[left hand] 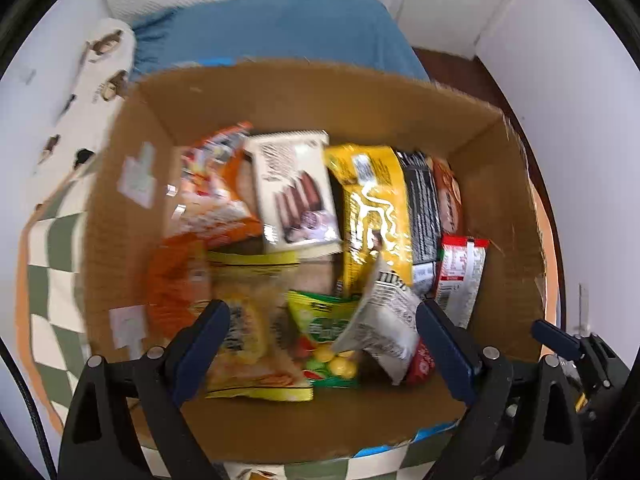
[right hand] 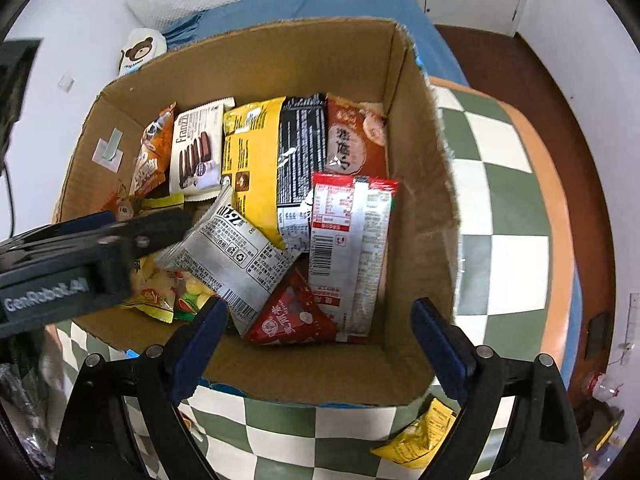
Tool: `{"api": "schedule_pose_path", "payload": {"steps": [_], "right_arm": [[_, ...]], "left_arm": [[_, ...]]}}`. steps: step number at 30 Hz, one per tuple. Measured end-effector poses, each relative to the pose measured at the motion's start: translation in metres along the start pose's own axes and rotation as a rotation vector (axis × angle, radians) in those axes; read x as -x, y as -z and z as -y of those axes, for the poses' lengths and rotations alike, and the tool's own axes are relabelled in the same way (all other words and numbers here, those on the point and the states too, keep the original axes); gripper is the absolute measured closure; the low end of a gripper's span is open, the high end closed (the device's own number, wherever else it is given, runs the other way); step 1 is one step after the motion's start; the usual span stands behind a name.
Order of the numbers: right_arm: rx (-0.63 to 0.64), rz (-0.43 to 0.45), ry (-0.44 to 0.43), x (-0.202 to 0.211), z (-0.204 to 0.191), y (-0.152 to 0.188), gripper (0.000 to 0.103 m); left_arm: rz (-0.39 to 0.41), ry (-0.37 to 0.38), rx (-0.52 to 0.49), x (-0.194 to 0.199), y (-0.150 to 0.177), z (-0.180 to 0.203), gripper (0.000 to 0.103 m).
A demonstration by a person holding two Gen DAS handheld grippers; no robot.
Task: Organize snacks
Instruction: 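Move both tools back toward the last snacks on the blanket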
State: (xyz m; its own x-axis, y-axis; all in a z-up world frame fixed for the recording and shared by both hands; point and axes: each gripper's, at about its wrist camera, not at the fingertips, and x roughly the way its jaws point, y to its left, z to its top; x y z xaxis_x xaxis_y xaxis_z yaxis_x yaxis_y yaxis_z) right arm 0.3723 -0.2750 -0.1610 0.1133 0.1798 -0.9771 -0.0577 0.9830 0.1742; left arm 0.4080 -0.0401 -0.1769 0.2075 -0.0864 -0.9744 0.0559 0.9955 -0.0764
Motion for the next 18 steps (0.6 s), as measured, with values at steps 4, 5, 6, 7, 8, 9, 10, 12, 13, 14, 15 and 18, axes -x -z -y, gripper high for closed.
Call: {"api": "schedule_pose_path", "payload": {"steps": [4,5,6,7,8,9,10,12,13,14,15,18], "right_arm": [[0.0,0.047,0.024,0.019,0.0,0.004,0.008],[0.0,0.06,0.024,0.024,-0.001,0.005,0.008],[0.0,0.073,0.025,0.028,-0.002,0.006,0.008],[0.001,0.086,0.03,0.034,-0.003,0.008,0.006],[0.002,0.106,0.035,0.04,-0.004,0.011,0.006],[0.004,0.122,0.038,0.047,-0.004,0.014,0.006],[0.008,0.14,0.042,0.054,-0.006,0.018,0.006],[0.015,0.175,0.05,0.067,-0.008,0.025,0.006],[0.02,0.193,0.053,0.074,-0.009,0.03,0.006],[0.023,0.21,0.056,0.082,-0.011,0.035,0.006],[0.023,0.228,0.053,0.089,-0.011,0.04,0.006],[0.029,0.278,0.058,0.11,-0.014,0.055,0.006]], "left_arm": [[0.083,-0.031,0.016,0.03,0.009,-0.011,0.008],[0.104,-0.035,0.02,0.038,0.014,-0.012,0.008],[0.122,-0.042,0.023,0.045,0.017,-0.015,0.008],[0.149,-0.051,0.02,0.055,0.024,-0.016,0.008],[0.169,-0.062,0.019,0.061,0.029,-0.015,0.008],[0.188,-0.068,0.02,0.069,0.035,-0.015,0.008],[0.203,-0.071,0.022,0.075,0.041,-0.015,0.008],[0.24,-0.084,0.026,0.09,0.056,-0.015,0.008],[0.255,-0.087,0.027,0.096,0.063,-0.014,0.008],[0.267,-0.089,0.028,0.1,0.069,-0.013,0.008],[0.28,-0.093,0.027,0.105,0.075,-0.012,0.008],[0.325,-0.107,0.018,0.124,0.096,-0.01,0.008]]}}
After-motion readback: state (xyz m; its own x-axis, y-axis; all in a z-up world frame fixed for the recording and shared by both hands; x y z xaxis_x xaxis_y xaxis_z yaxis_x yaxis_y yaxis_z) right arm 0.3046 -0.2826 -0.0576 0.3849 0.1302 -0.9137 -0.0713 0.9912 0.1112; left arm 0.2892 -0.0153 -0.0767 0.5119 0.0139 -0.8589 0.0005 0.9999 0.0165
